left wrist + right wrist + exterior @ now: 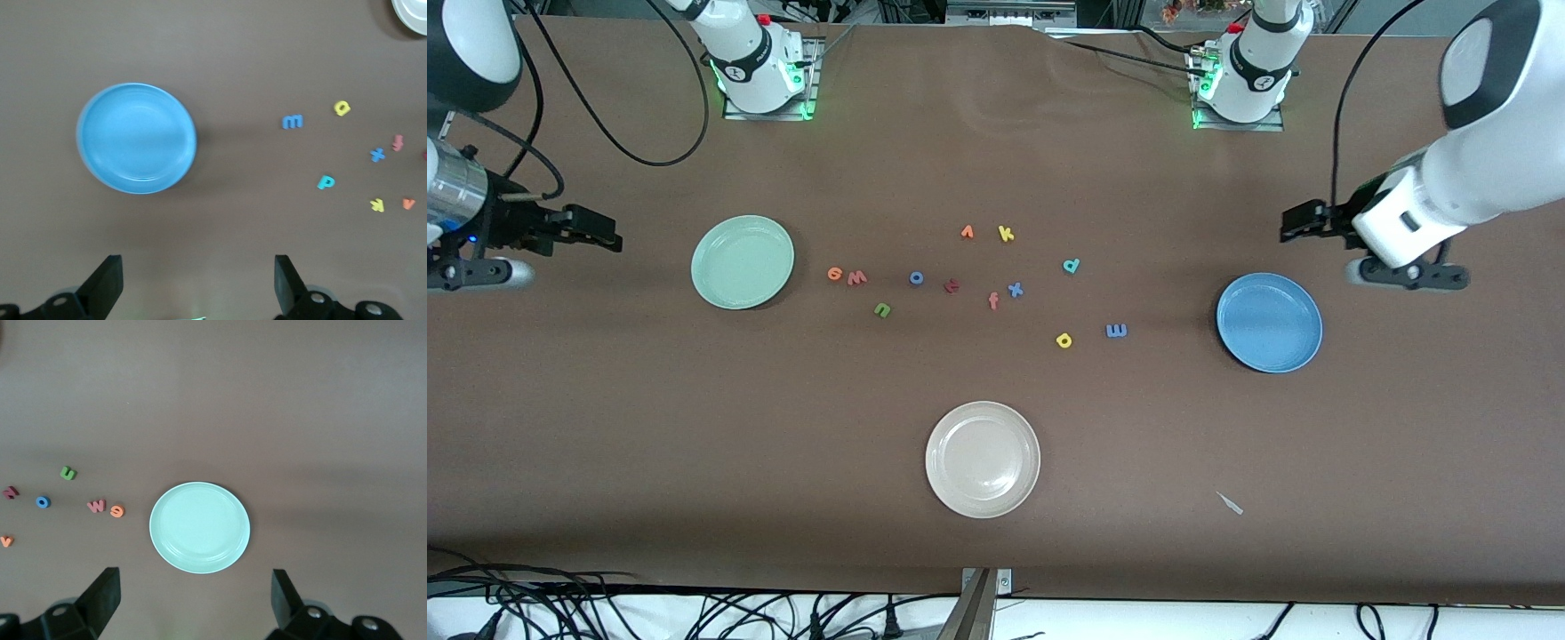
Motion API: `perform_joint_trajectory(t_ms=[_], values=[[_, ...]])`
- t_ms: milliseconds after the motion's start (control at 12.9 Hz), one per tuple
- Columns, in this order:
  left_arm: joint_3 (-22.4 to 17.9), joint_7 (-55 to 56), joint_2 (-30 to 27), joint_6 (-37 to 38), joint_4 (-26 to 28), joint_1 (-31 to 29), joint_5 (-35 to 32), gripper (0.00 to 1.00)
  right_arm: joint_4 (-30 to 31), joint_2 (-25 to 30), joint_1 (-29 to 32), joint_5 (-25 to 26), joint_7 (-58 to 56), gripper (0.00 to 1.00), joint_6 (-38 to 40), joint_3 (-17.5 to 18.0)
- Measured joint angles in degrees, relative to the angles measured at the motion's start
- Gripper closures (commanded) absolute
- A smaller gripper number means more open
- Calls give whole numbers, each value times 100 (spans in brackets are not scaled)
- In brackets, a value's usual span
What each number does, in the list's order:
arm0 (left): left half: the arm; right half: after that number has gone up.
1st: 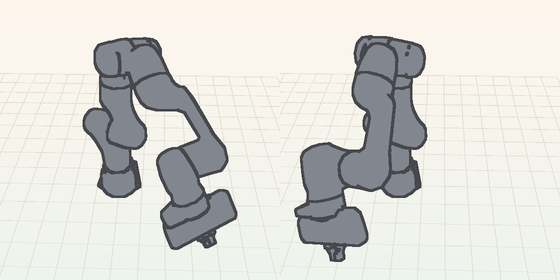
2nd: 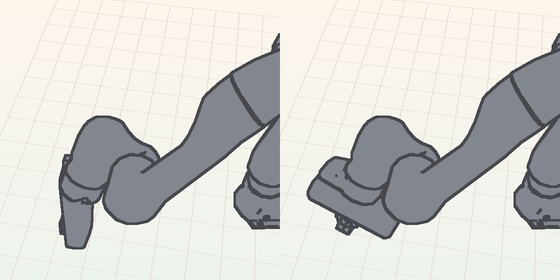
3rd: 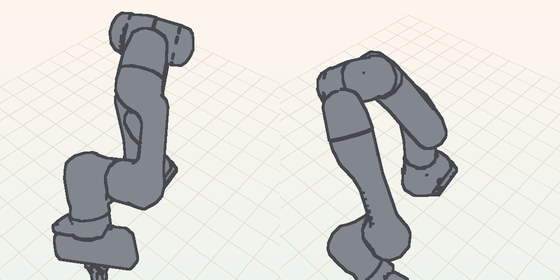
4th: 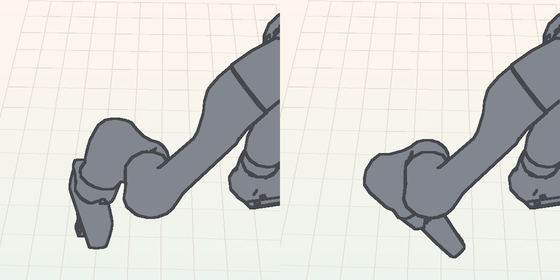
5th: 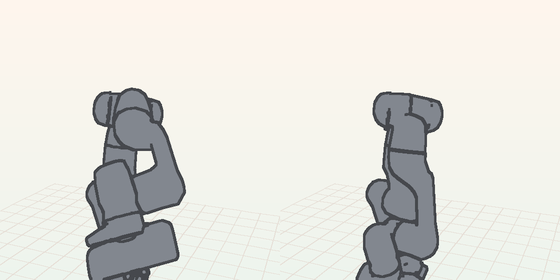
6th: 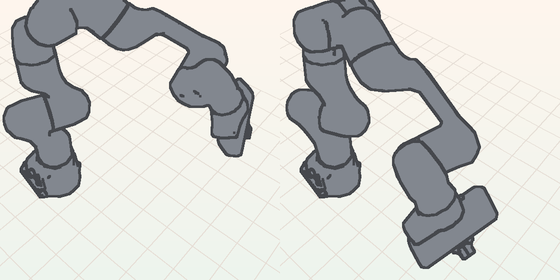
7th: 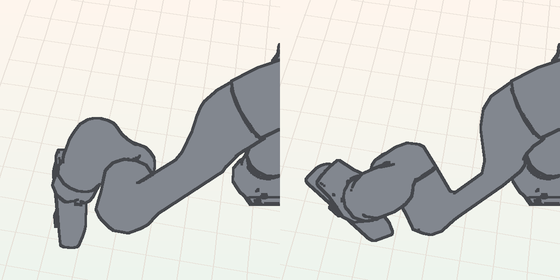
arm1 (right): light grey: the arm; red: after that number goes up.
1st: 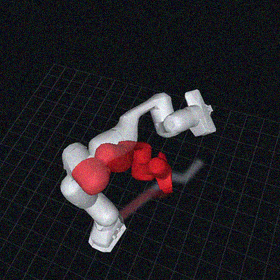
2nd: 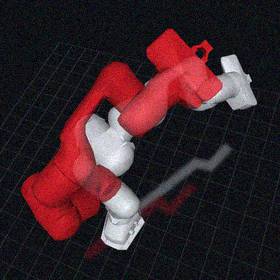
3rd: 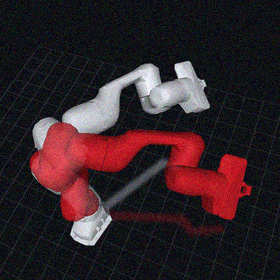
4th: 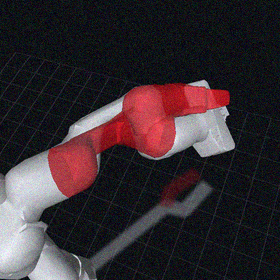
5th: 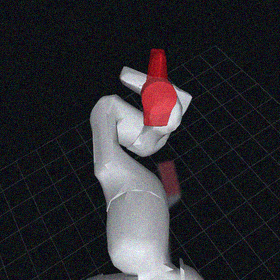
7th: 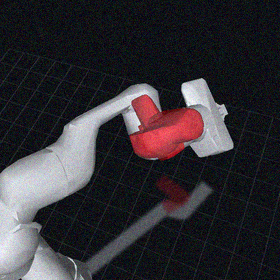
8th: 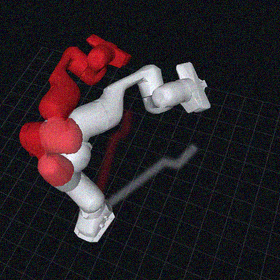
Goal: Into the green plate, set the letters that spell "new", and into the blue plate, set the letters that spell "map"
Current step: 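Reach the right gripper to the pink w while the left gripper reaches the teal p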
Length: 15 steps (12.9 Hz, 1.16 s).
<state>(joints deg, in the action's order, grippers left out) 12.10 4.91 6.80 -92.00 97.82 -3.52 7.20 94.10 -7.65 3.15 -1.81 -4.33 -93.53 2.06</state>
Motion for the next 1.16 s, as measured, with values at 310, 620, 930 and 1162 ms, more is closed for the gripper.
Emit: perform_joint_trajectory(t_ms=[310, 620, 930, 1162], values=[[45, 507, 402, -474, 22, 695, 10, 0, -277, -471, -14, -85, 43, 1, -159, 3], [77, 801, 512, -1526, 708, 1419, 10, 0, -225, -596, -402, -109, 1931, 9, -293, 45], [84, 1280, 571, -2885, 1704, 2239, 6, 0, 506, -813, -925, -109, 3710, 10, -1242, 77], [81, 1292, 900, -3510, 1981, 2654, -28, 0, 1186, -799, -1209, -106, 5438, 10, -1944, 326]])
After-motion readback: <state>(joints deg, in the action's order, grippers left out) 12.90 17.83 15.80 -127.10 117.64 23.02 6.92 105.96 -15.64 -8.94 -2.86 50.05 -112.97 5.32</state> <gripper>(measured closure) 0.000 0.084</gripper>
